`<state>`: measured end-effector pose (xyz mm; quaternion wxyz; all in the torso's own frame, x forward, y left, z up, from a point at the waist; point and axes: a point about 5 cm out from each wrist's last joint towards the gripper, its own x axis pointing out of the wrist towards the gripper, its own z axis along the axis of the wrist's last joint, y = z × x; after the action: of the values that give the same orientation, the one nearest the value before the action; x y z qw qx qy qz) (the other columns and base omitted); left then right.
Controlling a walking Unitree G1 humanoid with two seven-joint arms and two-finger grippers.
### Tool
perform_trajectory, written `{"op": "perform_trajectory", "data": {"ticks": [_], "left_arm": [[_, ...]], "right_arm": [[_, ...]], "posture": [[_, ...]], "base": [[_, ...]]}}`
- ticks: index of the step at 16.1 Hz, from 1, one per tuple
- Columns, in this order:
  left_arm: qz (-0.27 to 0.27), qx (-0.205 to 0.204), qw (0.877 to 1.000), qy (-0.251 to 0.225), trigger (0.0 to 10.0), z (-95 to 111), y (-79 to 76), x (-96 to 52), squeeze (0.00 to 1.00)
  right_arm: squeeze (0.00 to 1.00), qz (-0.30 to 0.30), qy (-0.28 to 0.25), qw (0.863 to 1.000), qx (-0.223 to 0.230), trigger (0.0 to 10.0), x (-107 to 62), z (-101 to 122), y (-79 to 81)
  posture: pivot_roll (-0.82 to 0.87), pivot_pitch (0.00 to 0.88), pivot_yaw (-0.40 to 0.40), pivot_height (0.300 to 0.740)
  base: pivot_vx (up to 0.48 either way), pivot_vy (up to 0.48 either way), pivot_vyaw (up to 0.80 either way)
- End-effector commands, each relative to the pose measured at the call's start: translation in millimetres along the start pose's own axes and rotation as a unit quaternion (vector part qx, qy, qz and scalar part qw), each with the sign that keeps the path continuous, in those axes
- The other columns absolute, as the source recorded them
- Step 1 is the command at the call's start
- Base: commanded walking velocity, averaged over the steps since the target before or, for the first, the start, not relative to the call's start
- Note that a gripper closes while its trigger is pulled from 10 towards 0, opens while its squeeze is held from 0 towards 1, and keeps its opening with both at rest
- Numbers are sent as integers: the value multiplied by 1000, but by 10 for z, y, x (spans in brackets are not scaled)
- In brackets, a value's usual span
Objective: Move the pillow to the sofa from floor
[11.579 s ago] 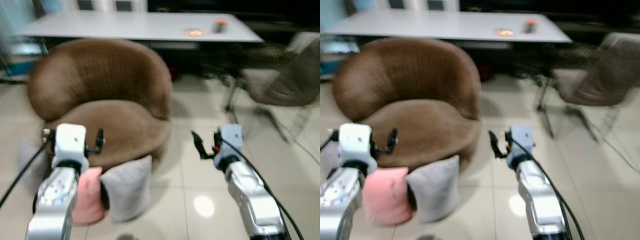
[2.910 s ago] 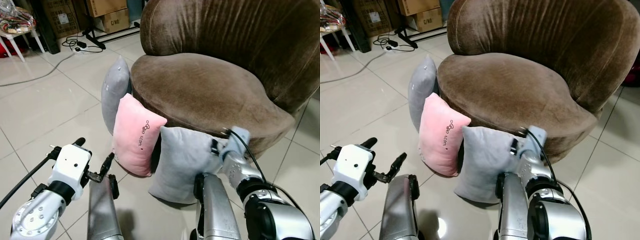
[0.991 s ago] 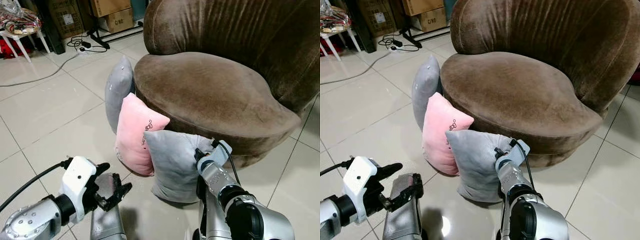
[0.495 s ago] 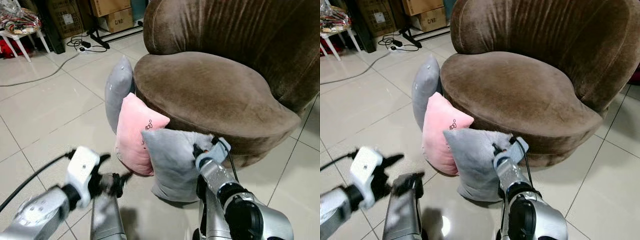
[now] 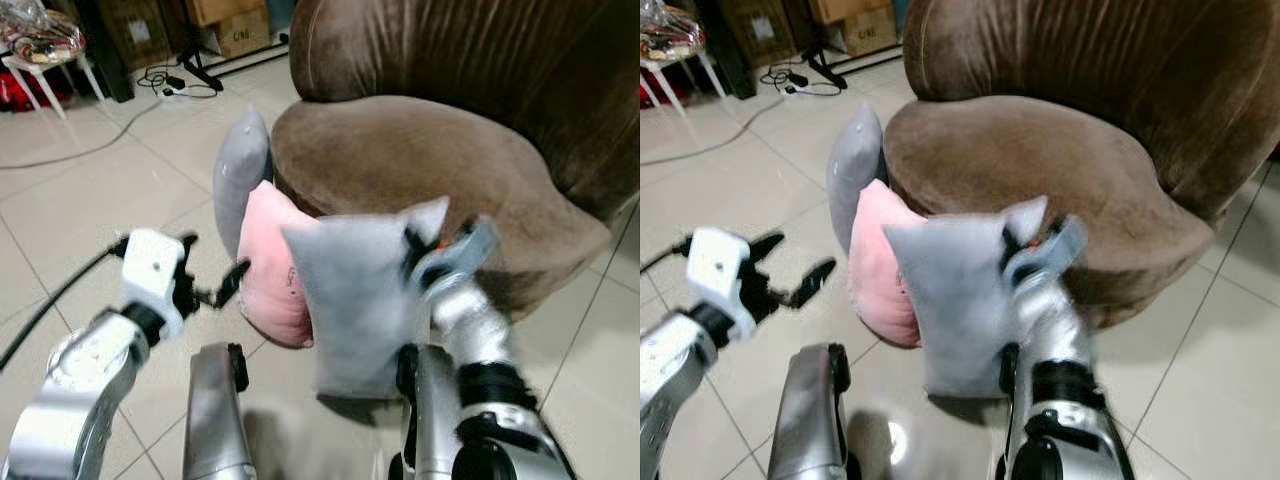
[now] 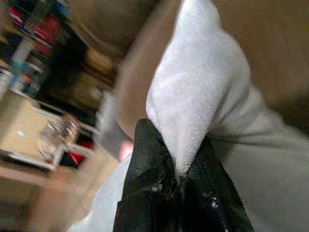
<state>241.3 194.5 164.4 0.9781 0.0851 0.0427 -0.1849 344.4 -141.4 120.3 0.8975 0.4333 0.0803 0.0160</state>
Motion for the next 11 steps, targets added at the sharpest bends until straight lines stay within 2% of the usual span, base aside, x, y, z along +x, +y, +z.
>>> {"op": "perform_trajectory", "data": {"ticks": [1, 2, 4, 5, 6, 7, 8, 9, 11], "left_arm": [[7, 13, 1000, -8, 10000, 45, 13, 19, 0], [10, 21, 999, -23, 10000, 123, 22, 53, 0], [16, 26, 999, -37, 10000, 191, 49, 83, 0], [26, 34, 998, -52, 10000, 267, 85, 118, 0], [35, 43, 997, -60, 10000, 311, 105, 135, 0], [50, 59, 995, -70, 10000, 368, 135, 158, 0], [66, 72, 992, -76, 10000, 406, 165, 177, 0], [73, 77, 991, -78, 10000, 418, 179, 187, 0], [108, 103, 986, -81, 10000, 432, 219, 222, 0]], "right_arm": [[0, 66, -63, 996, 14, 0, -12, 366, 394], [0, 94, -97, 990, 32, 0, -81, 596, 597], [0, 115, -118, 986, 31, 0, -161, 758, 767], [0, 122, -159, 980, 19, 0, -266, 949, 945], [0, 135, -183, 974, -11, 10000, -299, 1044, 1067], [0, 157, -200, 966, -56, 10000, -318, 1112, 1218], [0, 146, -202, 963, -100, 10000, -304, 1091, 1239], [0, 132, -206, 962, -121, 10000, -292, 1073, 1220], [0, 100, -160, 974, -123, 10000, -242, 841, 1107]], "posture": [[-35, 0, 20, 431], [-41, 0, 22, 431], [-43, 0, 23, 431], [-45, 0, 23, 431], [-44, 0, 21, 431], [-43, 0, 18, 431], [-43, 0, 18, 435], [-37, 0, 10, 440], [-28, 0, 2, 460]], "base": [[0, 0, 0], [0, 0, 0], [0, 0, 0], [0, 0, 0], [0, 0, 0], [0, 0, 0], [0, 0, 0], [0, 0, 0], [0, 0, 0]]}}
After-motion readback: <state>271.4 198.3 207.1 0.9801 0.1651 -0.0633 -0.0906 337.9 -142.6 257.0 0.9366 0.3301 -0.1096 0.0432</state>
